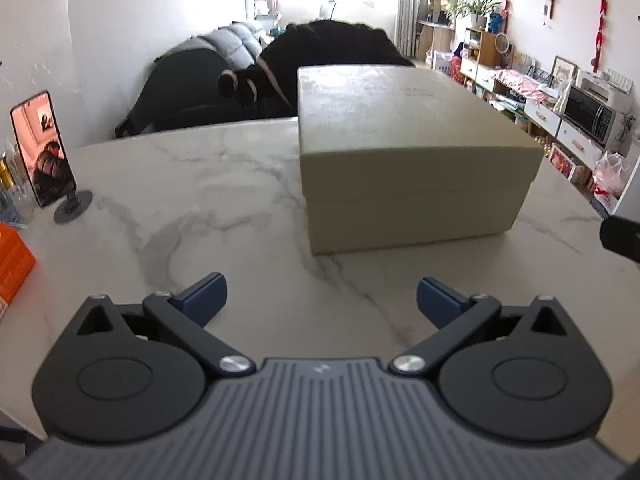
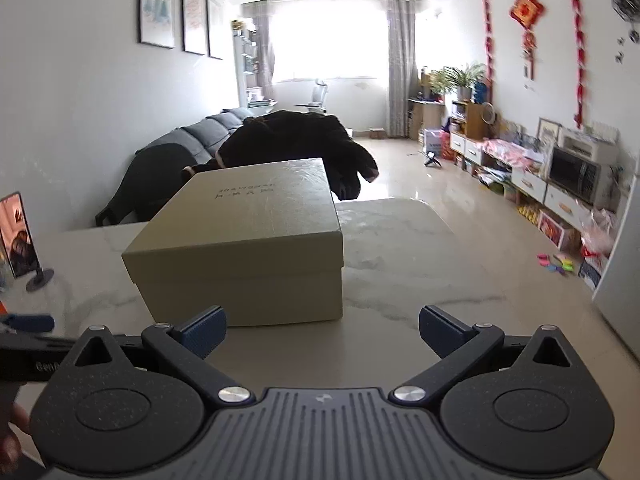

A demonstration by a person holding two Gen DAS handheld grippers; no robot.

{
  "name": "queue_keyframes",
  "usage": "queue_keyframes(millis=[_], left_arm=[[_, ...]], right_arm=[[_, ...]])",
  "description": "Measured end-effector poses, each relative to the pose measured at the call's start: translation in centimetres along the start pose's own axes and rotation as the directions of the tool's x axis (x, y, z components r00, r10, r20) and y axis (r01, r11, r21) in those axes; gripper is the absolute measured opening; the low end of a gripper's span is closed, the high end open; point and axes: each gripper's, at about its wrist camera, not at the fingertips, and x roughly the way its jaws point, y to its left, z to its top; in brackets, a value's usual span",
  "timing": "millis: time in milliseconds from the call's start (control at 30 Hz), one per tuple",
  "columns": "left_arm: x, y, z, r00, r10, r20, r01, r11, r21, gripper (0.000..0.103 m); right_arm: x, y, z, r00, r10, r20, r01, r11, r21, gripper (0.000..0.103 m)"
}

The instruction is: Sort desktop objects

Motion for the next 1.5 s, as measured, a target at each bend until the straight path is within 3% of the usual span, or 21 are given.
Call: queue_keyframes(millis=[167, 333, 733, 1500], left_arm=[[-0.1, -0.4, -0.6, 0.999, 0.027, -0.028, -0.026, 1.000, 0.017, 0.103], [-0.5, -0.1, -0.9, 0.998, -0.033, -0.056, 0.031, 0.999, -0.025, 0.103], [-1.2, -0.6, -0.9, 0.999, 0.023, -0.046, -0.025, 0.999, -0.044, 0.103], [-0.3, -0.9, -1.4, 0.996, 0.016, -0.084, -0.019, 0.999, -0.039, 0.103]], right_arm=[[-0.4, 0.7, -0.5, 1.000, -0.012, 0.006, 0.012, 0.999, 0.030, 0.103], [0.4, 1.5, -1.3, 0.999, -0.036, -0.024, 0.036, 0.999, 0.012, 0.103], [1.2, 2.1, -1.5, 0.996, -0.084, -0.032, 0.083, 0.996, -0.016, 0.103], [2.9, 1.7, -1.8, 0.995, -0.065, -0.073, 0.065, 0.998, -0.014, 0.103]])
